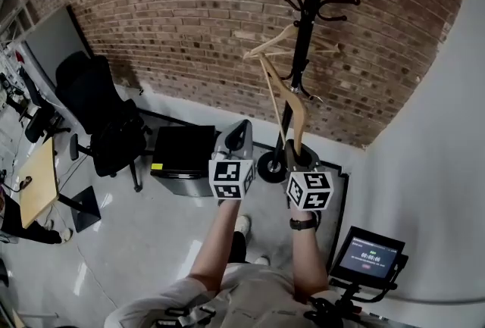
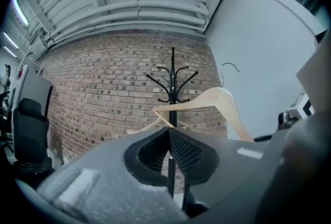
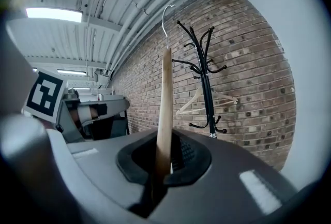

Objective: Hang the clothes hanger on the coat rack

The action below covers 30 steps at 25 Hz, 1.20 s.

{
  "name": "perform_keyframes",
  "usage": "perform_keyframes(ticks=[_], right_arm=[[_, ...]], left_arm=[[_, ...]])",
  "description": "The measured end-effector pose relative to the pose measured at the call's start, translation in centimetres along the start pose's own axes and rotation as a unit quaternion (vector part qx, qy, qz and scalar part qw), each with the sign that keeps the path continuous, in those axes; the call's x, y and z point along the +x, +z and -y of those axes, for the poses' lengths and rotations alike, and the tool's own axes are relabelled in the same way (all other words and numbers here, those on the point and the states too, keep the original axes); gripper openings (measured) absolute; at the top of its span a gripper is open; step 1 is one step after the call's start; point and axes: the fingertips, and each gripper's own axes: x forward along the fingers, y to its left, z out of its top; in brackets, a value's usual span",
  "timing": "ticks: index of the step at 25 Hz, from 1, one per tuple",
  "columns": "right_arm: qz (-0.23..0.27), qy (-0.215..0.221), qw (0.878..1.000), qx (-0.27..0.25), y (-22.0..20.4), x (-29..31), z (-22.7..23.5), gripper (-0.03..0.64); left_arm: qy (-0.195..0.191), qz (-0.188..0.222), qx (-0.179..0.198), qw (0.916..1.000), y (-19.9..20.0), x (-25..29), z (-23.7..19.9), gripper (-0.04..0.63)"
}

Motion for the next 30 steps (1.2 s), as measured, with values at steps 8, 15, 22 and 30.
perform_keyframes(ticks=[8, 15, 22, 30], right_arm=[[-0.01, -0.002, 0.998, -0.056, 4.9, 8.7, 2.1, 0.006], [-0.013, 0.024, 0.996, -0.086, 9.2, 13.5, 3.2, 0.006], [-0.04, 0.043, 0.994, -0.093, 10.2, 15.5, 5.6, 0.006], [-0.086, 0.071, 0.991, -0.075, 9.7, 19.0, 9.7, 0.008]], left_arm=[[-0.029, 0.025, 0.011, 0.9992, 2.8, 9.5, -6.5, -0.002], [-0.083, 0.062, 0.027, 0.9942, 6.6, 15.0, -8.1, -0.001], [-0.101, 0.062, 0.004, 0.9929, 6.0, 18.9, -8.7, -0.002], [-0.116, 0.049, 0.028, 0.9916, 6.4, 22.9, -6.9, 0.0]])
